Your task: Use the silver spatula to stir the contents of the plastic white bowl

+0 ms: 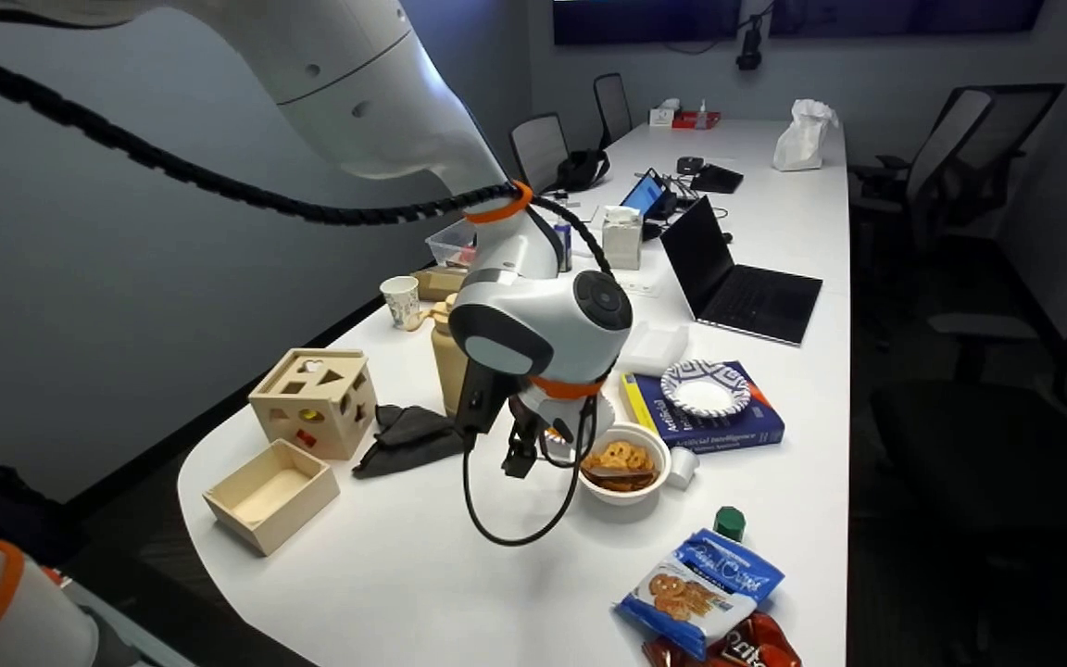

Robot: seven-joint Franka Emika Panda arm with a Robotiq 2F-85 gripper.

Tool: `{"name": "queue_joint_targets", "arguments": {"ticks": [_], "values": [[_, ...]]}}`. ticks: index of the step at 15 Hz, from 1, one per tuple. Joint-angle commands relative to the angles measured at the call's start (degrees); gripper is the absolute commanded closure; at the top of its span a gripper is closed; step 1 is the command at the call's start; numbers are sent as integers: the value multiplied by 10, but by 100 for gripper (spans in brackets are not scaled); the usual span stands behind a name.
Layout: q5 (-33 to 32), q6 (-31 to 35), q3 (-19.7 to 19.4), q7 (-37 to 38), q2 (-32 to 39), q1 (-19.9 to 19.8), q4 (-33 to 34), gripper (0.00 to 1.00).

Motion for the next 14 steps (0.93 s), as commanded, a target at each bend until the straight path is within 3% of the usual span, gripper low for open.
{"name": "queue_joint_targets", "arguments": {"ticks": [1, 12, 14], "values": [[27, 17, 11, -20, 33, -5, 30, 0], [39, 11, 13, -17, 95, -17, 80, 0], [41, 12, 14, -18, 98, -19, 83, 26]]}}
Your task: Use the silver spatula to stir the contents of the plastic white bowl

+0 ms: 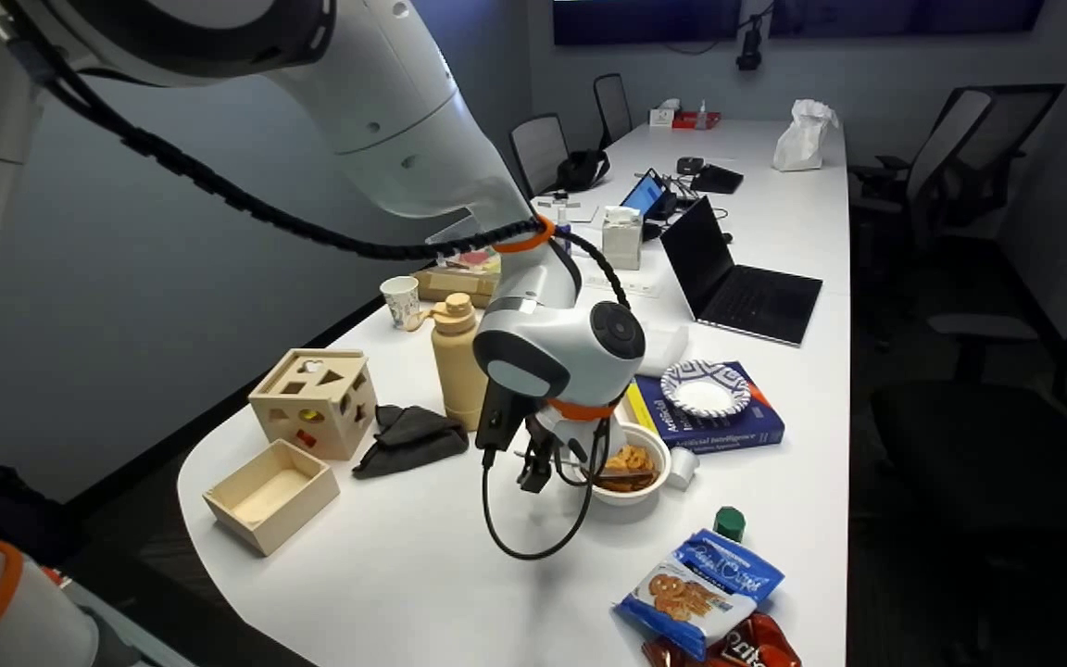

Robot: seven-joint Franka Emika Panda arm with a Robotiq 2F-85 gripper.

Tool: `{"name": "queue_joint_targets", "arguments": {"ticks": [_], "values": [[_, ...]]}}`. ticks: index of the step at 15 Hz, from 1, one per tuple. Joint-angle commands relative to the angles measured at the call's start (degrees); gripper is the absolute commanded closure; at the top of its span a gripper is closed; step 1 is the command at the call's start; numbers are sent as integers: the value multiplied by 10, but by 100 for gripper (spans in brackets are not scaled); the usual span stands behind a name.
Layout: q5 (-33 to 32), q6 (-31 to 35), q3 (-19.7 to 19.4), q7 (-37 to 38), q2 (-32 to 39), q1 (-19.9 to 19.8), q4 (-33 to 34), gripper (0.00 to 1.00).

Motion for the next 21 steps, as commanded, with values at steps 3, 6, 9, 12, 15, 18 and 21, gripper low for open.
{"name": "queue_joint_targets", "arguments": {"ticks": [3, 6, 9, 12, 15, 18, 21], "values": [[21, 4, 9, -14, 16, -14, 19, 51], [23, 9, 7, -13, 10, -13, 13, 73], [28, 9, 7, -15, 8, -15, 10, 96], [38, 8, 8, -19, 7, -18, 8, 100], [50, 3, 7, -26, -4, -21, -1, 99], [49, -18, 4, -39, -33, -25, -21, 99], [39, -63, -2, -65, -70, -38, -40, 99]]}}
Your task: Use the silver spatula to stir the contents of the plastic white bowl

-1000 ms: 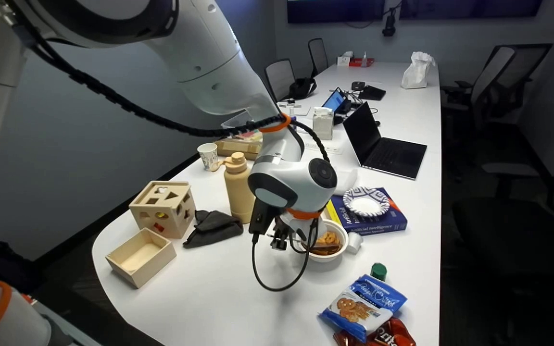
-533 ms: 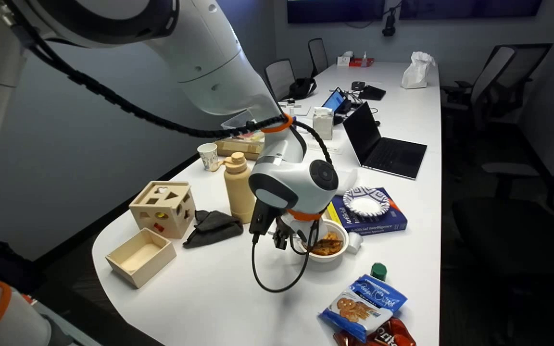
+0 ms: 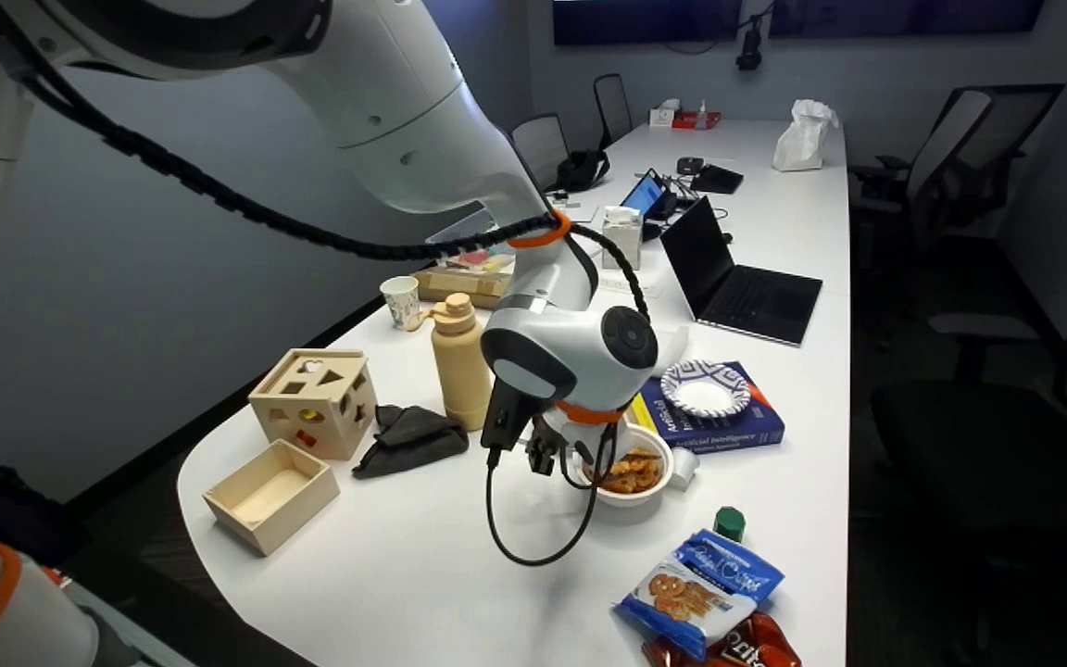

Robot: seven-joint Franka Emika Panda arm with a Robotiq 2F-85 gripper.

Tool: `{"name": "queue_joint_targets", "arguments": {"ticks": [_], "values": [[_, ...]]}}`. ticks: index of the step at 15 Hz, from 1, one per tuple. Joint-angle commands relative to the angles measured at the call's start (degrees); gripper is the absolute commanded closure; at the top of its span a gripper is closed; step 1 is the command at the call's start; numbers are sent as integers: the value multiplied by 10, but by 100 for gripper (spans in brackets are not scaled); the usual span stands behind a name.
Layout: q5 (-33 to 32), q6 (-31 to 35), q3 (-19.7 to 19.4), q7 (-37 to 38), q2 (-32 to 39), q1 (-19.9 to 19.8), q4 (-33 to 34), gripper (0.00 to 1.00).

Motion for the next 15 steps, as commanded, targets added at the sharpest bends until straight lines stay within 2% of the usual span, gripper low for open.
{"name": "queue_joint_targets", "arguments": {"ticks": [1, 4, 8, 11, 15], "values": [[-6, -72, -8, -39, -74, -21, -46, 99], [-53, -196, -32, -24, -92, -36, -36, 99], [-117, -367, -52, -4, -49, -60, 39, 99], [-131, -448, -53, 11, -8, -69, 94, 99], [-125, -491, -50, 54, 50, -65, 167, 99]]}}
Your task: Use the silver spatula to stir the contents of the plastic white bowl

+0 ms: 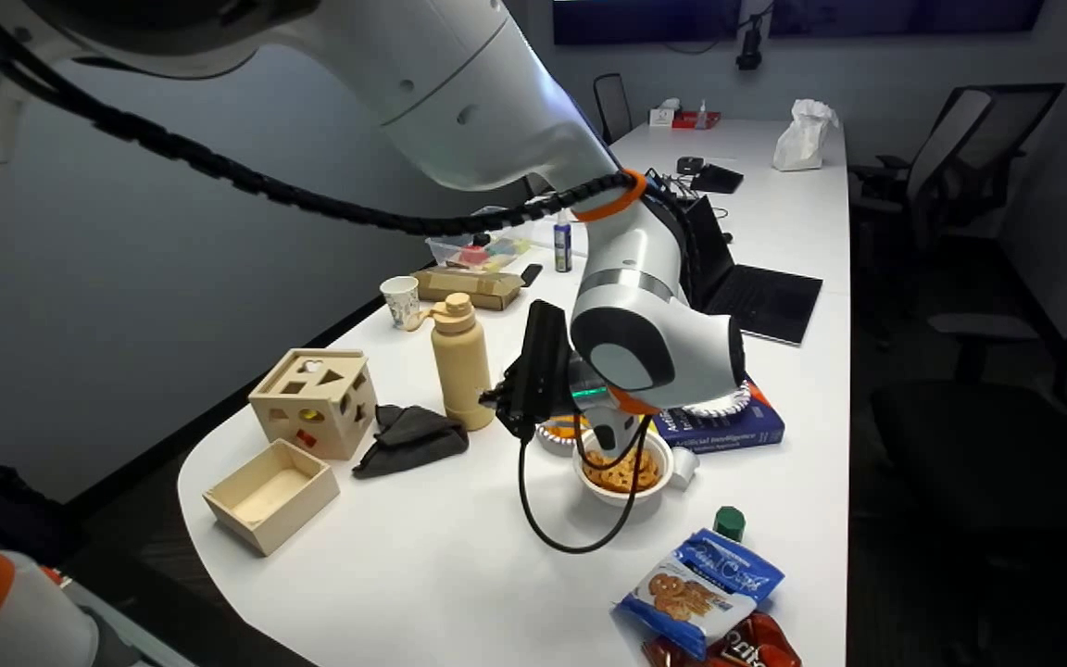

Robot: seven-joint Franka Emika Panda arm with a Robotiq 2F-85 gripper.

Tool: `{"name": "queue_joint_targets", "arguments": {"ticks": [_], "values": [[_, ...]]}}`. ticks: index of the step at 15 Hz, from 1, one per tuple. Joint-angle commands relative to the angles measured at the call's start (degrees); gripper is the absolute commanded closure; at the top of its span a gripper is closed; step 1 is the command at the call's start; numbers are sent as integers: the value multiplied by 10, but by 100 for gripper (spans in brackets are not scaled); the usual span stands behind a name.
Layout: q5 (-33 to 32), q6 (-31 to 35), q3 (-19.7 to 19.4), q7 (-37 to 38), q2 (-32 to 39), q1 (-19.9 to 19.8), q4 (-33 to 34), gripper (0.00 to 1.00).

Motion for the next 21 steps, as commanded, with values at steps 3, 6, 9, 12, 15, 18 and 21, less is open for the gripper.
{"name": "queue_joint_targets", "arguments": {"ticks": [3, 6, 9, 12, 15, 18, 21], "values": [[-3, -56, -1, 79, 93, -1, 118, 99], [-3, -61, -8, 112, 111, -6, 141, 99], [-6, -66, -17, 145, 124, -11, 154, 99], [-1, -66, -27, 174, 127, -16, 158, 99], [4, -47, -38, 201, 118, -14, 154, 99], [13, -32, -37, 193, 113, -15, 154, 99], [21, -40, -28, 165, 112, -23, 163, 99]]}}
